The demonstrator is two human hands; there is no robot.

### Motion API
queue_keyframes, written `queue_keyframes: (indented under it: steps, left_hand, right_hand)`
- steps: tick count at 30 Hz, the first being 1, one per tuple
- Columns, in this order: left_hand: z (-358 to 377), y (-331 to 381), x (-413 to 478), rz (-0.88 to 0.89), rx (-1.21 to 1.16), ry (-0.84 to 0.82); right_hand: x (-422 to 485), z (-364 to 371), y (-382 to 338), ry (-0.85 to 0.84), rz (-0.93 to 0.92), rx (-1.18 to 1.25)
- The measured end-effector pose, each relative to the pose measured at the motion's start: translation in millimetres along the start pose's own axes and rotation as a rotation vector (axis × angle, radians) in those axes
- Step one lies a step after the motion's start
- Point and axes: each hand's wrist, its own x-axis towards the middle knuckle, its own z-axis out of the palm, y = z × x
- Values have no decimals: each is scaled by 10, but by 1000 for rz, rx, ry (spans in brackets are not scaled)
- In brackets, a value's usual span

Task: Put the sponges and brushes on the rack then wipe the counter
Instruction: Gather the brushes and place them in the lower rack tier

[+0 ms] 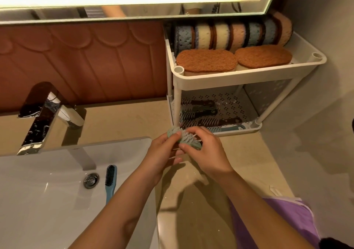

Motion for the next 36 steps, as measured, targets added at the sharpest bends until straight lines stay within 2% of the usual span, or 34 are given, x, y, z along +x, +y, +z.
queue_keyframes:
  steps: [3, 6, 9, 15, 23, 28, 36]
  left_hand:
    - [-18, 16, 35, 10, 83, 16]
    - [0, 76, 95, 79, 133, 144]
    - [18, 164, 182, 207, 311, 246]
    - [66, 224, 381, 498, 642, 225]
    - [50, 172, 506, 593, 929, 342]
    - [35, 157, 516, 615, 954, 352]
    - [31, 142, 515, 614, 938, 350]
  right_hand:
    - [62, -94, 48, -17, -8, -30]
    - [181, -230, 136, -12, 19, -94]
    - [370, -335, 283, -3, 55, -171]
    - [846, -447, 589, -29, 166, -323]
    - [1372, -498, 834, -143, 146, -403]
    - [1477, -499, 977, -211, 182, -371]
    - [1526, -494, 1059, -232, 239, -279]
